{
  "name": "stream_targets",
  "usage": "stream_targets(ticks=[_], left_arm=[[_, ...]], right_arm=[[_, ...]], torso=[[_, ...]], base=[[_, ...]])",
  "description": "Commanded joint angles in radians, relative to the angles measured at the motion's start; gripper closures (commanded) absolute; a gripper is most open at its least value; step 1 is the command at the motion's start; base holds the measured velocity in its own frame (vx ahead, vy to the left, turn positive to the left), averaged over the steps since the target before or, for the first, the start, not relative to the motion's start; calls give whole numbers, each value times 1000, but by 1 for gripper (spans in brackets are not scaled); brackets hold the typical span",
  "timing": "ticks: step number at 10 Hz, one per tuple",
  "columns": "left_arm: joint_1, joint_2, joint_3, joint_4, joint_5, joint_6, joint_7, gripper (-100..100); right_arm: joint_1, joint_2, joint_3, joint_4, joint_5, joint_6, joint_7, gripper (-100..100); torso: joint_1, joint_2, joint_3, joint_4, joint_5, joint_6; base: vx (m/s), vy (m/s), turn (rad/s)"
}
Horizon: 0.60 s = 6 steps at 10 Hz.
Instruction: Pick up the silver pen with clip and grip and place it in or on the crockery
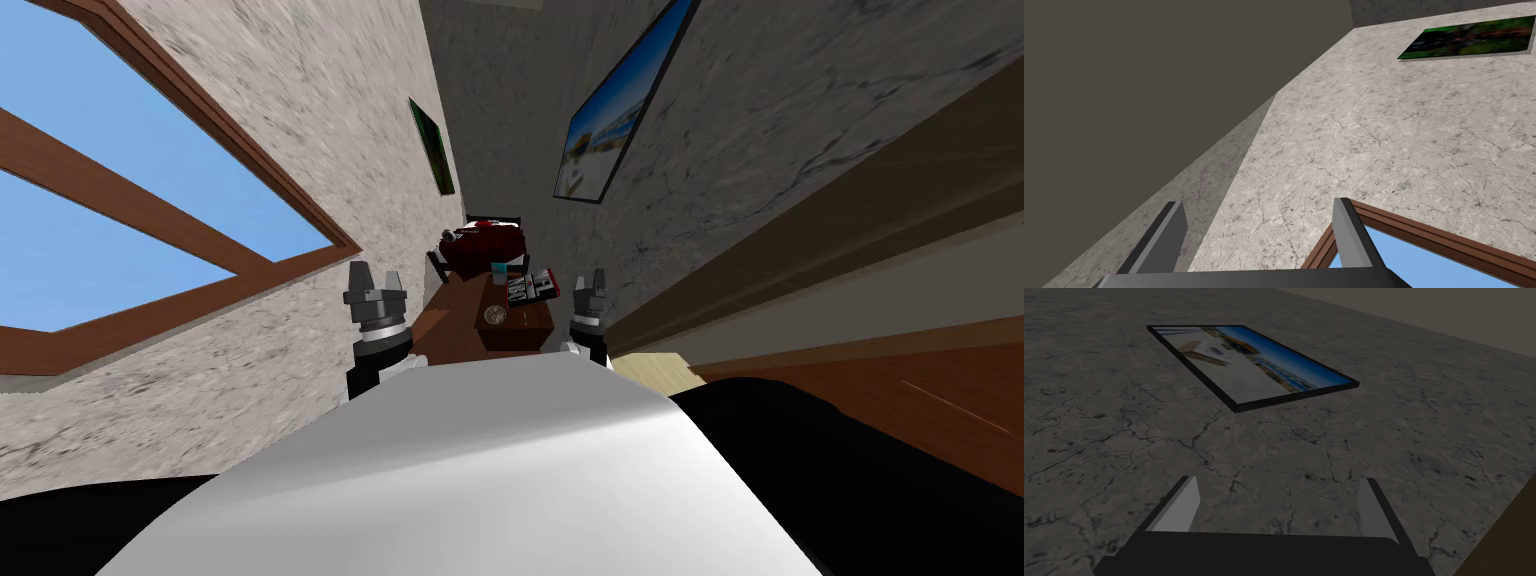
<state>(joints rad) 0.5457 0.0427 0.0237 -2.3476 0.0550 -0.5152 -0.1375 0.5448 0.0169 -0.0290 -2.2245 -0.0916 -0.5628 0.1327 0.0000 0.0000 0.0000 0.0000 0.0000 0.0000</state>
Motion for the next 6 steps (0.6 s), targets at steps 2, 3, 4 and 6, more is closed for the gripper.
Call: stream_targets(ticks=[2, 3, 4, 6], left_arm=[[0, 0, 0, 0, 0, 0, 0, 0], [0, 0, 0, 0, 0, 0, 0, 0], [0, 0, 0, 0, 0, 0, 0, 0], [0, 0, 0, 0, 0, 0, 0, 0]], right_arm=[[-19, -60, 6, 47, 23, 57, 0, -100], [-26, -76, 9, 66, 32, 78, 0, -100], [-34, -92, 12, 86, 42, 102, 0, -100], [-52, -125, 20, 135, 63, 157, 1, -100]], torso=[[0, 0, 0, 0, 0, 0], [-1, 1, 1, 0, 0, -1], [-1, 2, 1, 0, 0, 0], [-1, 2, 1, 0, 0, 0]], base=[[-19, -6, 120], [-31, -9, 125], [-30, -10, 91], [-27, -9, 137]])
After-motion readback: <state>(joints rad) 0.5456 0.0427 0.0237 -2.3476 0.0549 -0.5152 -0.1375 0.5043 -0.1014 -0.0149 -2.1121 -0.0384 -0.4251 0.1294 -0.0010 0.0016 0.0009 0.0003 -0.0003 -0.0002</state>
